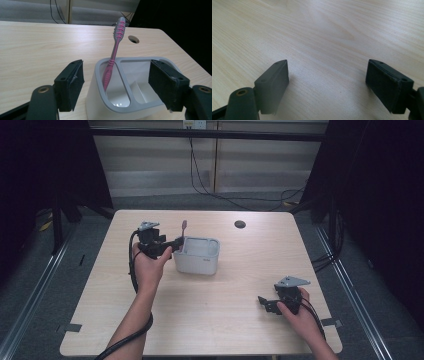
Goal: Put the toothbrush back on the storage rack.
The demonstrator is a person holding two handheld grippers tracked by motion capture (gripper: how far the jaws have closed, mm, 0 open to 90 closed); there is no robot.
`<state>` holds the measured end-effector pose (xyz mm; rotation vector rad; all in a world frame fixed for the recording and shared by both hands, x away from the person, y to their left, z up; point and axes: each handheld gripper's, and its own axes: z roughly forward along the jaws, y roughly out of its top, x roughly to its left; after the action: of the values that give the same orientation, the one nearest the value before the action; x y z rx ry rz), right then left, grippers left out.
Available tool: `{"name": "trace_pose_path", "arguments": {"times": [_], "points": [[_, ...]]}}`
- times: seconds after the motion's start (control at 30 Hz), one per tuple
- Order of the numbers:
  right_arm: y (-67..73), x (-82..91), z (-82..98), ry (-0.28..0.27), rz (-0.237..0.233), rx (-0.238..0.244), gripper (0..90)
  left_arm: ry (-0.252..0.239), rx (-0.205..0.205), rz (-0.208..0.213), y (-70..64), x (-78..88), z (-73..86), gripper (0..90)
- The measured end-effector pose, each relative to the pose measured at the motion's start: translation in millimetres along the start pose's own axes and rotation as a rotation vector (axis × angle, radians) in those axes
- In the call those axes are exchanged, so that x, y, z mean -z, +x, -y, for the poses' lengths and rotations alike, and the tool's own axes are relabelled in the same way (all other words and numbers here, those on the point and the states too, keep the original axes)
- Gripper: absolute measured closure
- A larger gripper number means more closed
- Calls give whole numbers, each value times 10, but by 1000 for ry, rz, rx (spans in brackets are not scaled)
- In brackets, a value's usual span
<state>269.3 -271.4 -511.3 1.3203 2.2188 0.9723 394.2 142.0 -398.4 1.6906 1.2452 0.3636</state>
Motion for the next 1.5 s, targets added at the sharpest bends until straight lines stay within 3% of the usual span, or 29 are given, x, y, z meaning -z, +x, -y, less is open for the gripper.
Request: {"name": "trace_pose_path", "arguments": {"times": [0.8,1.5], "points": [[0,1,0,0,0,0,182,26,-2,73,90,236,153,228],[0,1,0,0,0,0,182,68,-20,136,197,367,445,184]]}}
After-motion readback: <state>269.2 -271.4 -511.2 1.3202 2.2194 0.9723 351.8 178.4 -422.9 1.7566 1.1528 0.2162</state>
